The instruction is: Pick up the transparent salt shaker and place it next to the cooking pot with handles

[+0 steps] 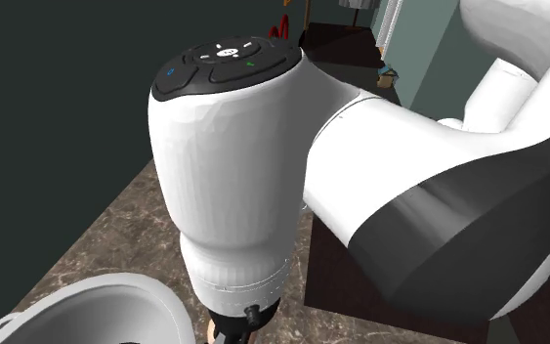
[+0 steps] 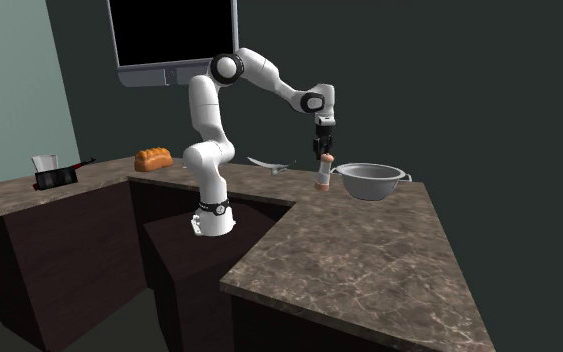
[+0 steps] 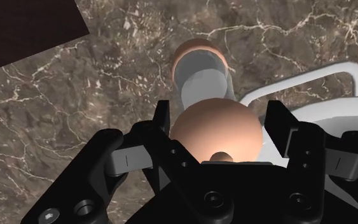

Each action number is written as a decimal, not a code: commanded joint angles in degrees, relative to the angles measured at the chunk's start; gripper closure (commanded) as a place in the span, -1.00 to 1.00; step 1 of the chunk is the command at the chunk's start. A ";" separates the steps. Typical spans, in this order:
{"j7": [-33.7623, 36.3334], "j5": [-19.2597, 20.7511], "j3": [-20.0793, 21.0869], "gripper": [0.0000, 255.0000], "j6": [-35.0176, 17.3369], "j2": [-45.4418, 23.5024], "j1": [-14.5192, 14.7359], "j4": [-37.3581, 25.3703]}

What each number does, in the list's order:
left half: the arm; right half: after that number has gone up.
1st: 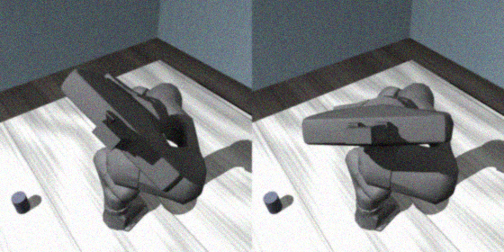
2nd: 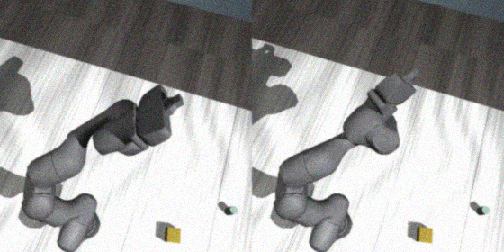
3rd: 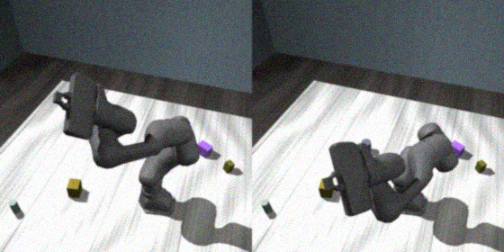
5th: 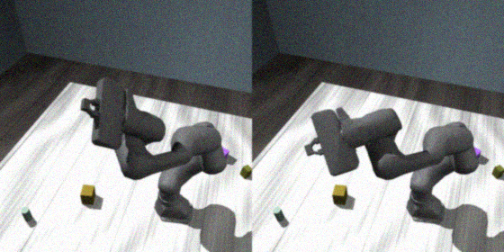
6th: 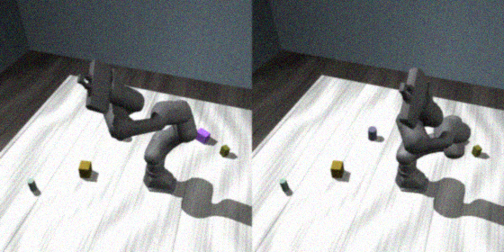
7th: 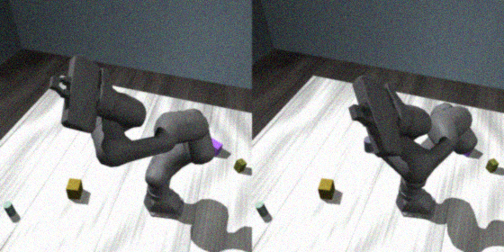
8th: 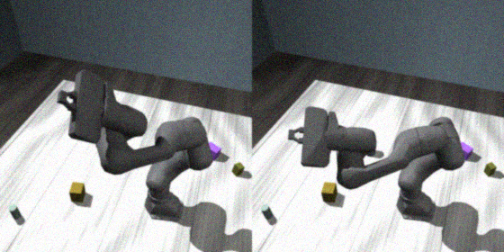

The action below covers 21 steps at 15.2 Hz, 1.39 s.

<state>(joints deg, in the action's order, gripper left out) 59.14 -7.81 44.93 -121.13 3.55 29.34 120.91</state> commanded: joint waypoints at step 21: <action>-0.81 -0.77 -0.31 -1.00 1.43 1.08 -0.28 -0.61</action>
<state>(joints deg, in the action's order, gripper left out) 58.90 -7.69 44.85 -121.75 3.41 29.15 121.31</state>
